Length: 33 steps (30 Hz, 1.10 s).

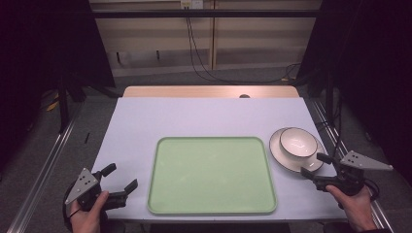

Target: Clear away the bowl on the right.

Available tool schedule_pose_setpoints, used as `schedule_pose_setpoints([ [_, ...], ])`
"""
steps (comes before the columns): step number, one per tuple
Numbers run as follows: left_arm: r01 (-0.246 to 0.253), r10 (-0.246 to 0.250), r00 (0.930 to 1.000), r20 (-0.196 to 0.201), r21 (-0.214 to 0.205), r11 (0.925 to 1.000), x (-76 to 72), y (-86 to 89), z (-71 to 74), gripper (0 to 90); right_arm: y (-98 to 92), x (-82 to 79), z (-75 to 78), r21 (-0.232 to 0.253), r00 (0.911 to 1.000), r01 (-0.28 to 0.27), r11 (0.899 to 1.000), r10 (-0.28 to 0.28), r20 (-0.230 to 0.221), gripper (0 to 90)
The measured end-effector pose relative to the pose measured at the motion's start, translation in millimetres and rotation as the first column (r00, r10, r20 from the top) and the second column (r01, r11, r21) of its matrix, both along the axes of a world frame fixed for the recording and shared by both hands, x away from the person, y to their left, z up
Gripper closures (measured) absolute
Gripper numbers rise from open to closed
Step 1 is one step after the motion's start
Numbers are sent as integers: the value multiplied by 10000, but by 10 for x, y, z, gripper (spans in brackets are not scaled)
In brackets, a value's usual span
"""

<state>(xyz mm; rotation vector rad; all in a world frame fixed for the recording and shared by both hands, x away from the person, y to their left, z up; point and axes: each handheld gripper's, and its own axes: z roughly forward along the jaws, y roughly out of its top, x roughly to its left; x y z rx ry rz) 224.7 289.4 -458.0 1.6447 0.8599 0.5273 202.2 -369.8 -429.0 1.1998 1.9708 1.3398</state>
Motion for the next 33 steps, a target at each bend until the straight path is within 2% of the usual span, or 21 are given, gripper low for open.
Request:
schedule_pose_setpoints([
  [6,83,-83,9999,-60,-64,9999,14,-7,-8,19,-34,114,49,-99,9997,-7,10000,5,-263,183],
  [8,107,-107,9999,-57,50,9999,19,3,-8,19,-45,153,64,-82,9994,-15,10000,12,-360,184],
  [12,98,-97,9999,-59,28,9999,15,2,-8,19,-71,243,101,-291,9995,-149,9995,140,-298,203],
  [14,103,-103,9999,-47,-15,9999,11,4,-6,19,-89,287,111,-601,9995,15,9982,-35,-321,214],
  [17,103,-103,9999,-69,-40,9999,23,7,-13,19,-141,383,132,-677,9985,-48,9977,11,-543,222],
  [26,124,-124,9999,-74,-25,9999,24,7,-14,19,-242,546,207,-602,9962,139,9981,-190,-856,264],
  [29,184,-184,9998,-80,11,9998,28,8,-15,19,-274,618,235,-742,9959,201,9970,-265,-870,259],
  [31,146,-147,9999,-81,-39,9999,27,5,-16,19,-288,661,238,-850,9971,283,9960,-341,-680,269],
  [33,197,-198,9997,-117,-78,9998,28,8,-19,19,-301,708,238,-921,9961,326,9952,-400,-787,266],
])
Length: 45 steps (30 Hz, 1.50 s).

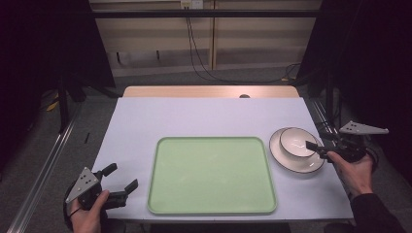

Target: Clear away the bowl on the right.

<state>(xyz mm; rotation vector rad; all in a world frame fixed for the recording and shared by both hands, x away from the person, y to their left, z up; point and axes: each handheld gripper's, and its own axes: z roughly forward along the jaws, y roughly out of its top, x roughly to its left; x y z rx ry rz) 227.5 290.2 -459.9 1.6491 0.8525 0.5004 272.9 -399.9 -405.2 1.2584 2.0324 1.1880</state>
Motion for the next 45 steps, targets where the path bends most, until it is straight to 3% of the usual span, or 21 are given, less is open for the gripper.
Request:
schedule_pose_setpoints([
  [2,-34,34,10000,-5,37,10000,1,3,0,19,-15,70,-10,-230,9999,-2,9997,-1,-129,259],
  [5,-131,131,9999,-8,91,9999,2,4,0,19,-42,154,-28,-208,9990,-10,9998,1,-439,281],
  [6,-83,83,10000,-10,72,9999,1,-1,1,19,-63,224,-43,-196,9969,-46,9998,30,-786,271],
  [9,0,0,10000,41,104,9999,2,-1,2,19,-88,279,-66,-155,9950,66,9999,-81,-999,269],
  [13,-28,28,10000,24,132,9999,5,-1,2,19,-122,392,-107,-555,9907,298,9980,-369,-1311,287],
  [14,-7,7,10000,32,120,9999,5,-3,3,19,-113,459,-127,-790,9866,232,9966,-356,-1595,299],
  [18,-30,30,10000,-2,132,9999,3,-3,1,19,-94,566,-183,-880,9796,229,9959,-400,-1971,351],
  [23,-11,11,10000,-1,182,9998,6,-3,1,19,-127,625,-211,-729,9746,255,9970,-411,-2202,409],
  [24,-17,17,10000,5,179,9998,5,-5,1,19,-127,628,-213,-787,9670,325,9964,-513,-2496,422],
  [28,2,-2,10000,-18,182,9998,5,-6,1,19,-123,659,-280,-927,9634,225,9954,-464,-2641,467],
  [30,-18,18,10000,15,190,9998,3,-4,3,19,-98,675,-323,-1006,9554,46,9949,-341,-2932,519],
  [33,22,-23,10000,13,168,9999,3,-2,2,19,-89,688,-355,-1110,9520,8,9938,-347,-3041,554],
  [34,69,-69,10000,19,167,9998,2,-3,3,19,-89,689,-358,-960,9457,-112,9953,-207,-3244,571],
  [36,59,-59,10000,42,162,9999,1,-2,4,19,-81,692,-365,-986,9432,-180,9950,-158,-3318,650],
  [39,45,-46,10000,21,173,9998,3,1,3,19,-86,698,-361,-888,9420,-254,9957,-59,-3356,700],
  [40,98,-99,9999,35,159,9998,4,3,3,19,-81,702,-370,-1156,9426,-207,9931,-192,-3334,759],
  [42,120,-121,9999,35,153,9998,4,3,3,19,-79,701,-389,-1220,9412,-11,9925,-403,-3356,789],
  [45,152,-152,9999,21,150,9998,5,2,2,20,-94,706,-391,-1088,9362,-97,9940,-292,-3502,792],
])
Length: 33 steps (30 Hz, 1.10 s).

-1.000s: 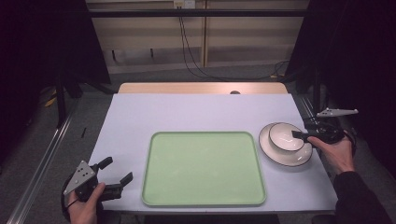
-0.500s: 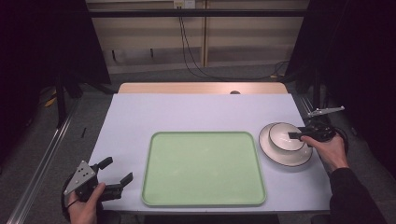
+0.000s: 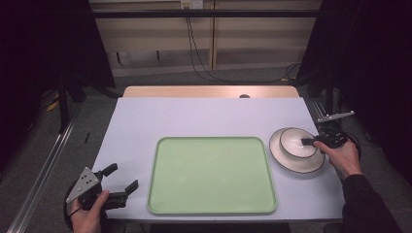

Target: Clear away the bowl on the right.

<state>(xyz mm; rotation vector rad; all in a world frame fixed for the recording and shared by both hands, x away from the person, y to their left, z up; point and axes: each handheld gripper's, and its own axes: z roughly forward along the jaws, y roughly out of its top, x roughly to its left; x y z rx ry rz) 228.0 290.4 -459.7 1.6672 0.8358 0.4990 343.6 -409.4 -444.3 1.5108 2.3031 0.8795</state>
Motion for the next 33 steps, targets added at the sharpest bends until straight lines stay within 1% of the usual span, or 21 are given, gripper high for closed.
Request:
schedule_pose_setpoints([
  [1,-65,65,10000,-4,15,10000,-1,-1,0,20,2,0,4,-5,10000,-1,10000,1,-42,793],
  [2,-21,21,10000,-9,43,10000,0,4,1,19,4,4,11,-130,10000,16,9999,-17,-89,796],
  [3,-18,18,10000,-2,13,10000,0,3,0,19,8,8,13,-105,9999,72,9999,-73,-111,798],
  [4,-67,67,10000,-15,52,10000,-2,3,1,19,3,17,13,38,9999,8,10000,-7,-157,802],
  [5,-97,97,9999,-29,-50,9999,-1,-5,-1,19,2,19,15,36,9998,27,10000,-26,-214,807],
  [6,-84,84,10000,-25,18,10000,0,-1,-1,19,-3,24,16,83,9997,40,10000,-38,-236,811],
  [7,-61,61,10000,-11,51,10000,-1,2,1,19,-14,34,12,214,9997,-66,9998,71,-226,814],
  [8,-14,14,10000,-2,12,10000,1,4,0,19,-13,36,15,297,9993,34,9996,-23,-368,819],
  [10,-91,91,9999,-42,35,10000,-1,2,-2,19,-9,39,17,415,9985,228,9989,-207,-501,824],
  [11,-105,105,9999,-48,19,9999,-2,1,-2,19,-17,48,16,559,9981,188,9983,-155,-592,828],
  [12,-120,120,9999,-47,38,9999,-4,4,-1,19,-23,54,12,605,9985,152,9981,-119,-538,831],
  [13,-124,124,9999,-41,35,9999,-4,6,-2,19,-25,55,20,628,9976,175,9979,-133,-672,833],
  [15,-147,147,9999,-55,8,9999,-5,6,-3,19,-23,60,24,655,9970,191,9977,-141,-759,834],
  [17,-138,138,9999,-70,-28,9999,-6,3,-3,19,-17,64,30,540,9967,202,9983,-159,-797,834],
  [19,-134,135,9999,-60,60,9999,-5,5,-2,19,-20,66,27,579,9968,208,9981,-162,-782,835],
  [23,-168,168,9998,-66,4,9999,-6,8,-4,19,-27,67,27,713,9966,207,9972,-149,-810,835],
  [24,-161,161,9998,-90,19,9999,-6,9,-5,19,-21,66,28,631,9967,246,9977,-195,-792,835],
  [27,-199,199,9998,-77,12,9998,-4,11,-4,20,-13,62,38,679,9969,244,9974,-192,-765,836],
  [28,-187,187,9998,-81,17,9998,-5,11,-4,19,-11,60,47,591,9967,238,9980,-192,-783,835],
  [33,-183,183,9998,-64,2,9998,-5,10,-3,19,-15,53,49,716,9967,323,9969,-269,-761,835],
])
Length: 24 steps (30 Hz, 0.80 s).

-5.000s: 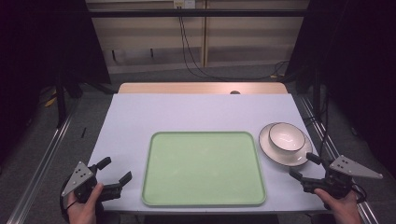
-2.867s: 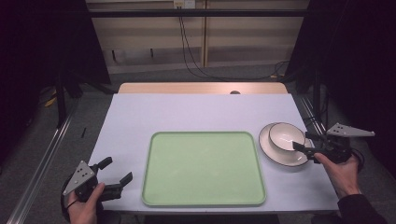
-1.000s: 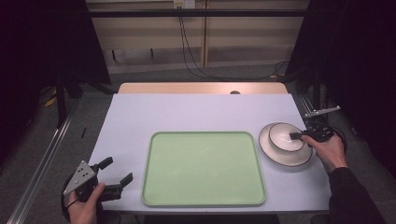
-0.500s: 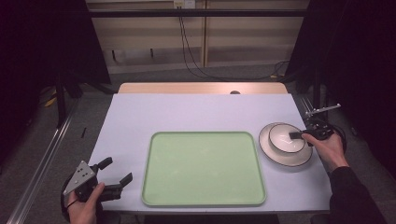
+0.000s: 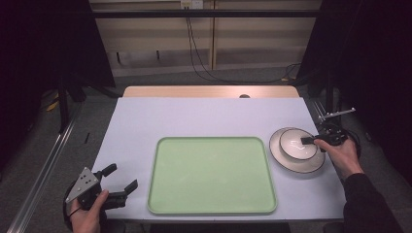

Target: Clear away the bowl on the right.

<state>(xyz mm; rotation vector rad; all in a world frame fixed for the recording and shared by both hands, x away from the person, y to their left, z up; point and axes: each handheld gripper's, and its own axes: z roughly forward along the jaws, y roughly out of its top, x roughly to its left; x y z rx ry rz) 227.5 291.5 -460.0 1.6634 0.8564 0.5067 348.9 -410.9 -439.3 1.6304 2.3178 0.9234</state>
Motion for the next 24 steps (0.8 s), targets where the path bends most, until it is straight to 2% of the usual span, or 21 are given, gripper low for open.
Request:
schedule_pose_setpoints([
  [7,-6,6,10000,-1,-17,10000,1,2,-1,19,-3,-19,12,173,10000,93,9998,-94,22,833],
  [8,-5,5,10000,-16,-31,10000,1,1,-2,19,-22,-19,11,496,10000,-25,9988,22,64,832],
  [10,-13,13,10000,-32,-22,10000,1,3,-2,19,-21,-25,22,380,10000,30,9993,-31,40,832],
  [18,-27,26,10000,-38,-53,10000,-3,3,0,19,-31,-39,31,424,9999,43,9991,-47,95,831],
  [24,-34,34,10000,-39,-50,10000,-4,5,-2,20,-77,-80,63,685,9998,7,9976,-22,220,830],
])
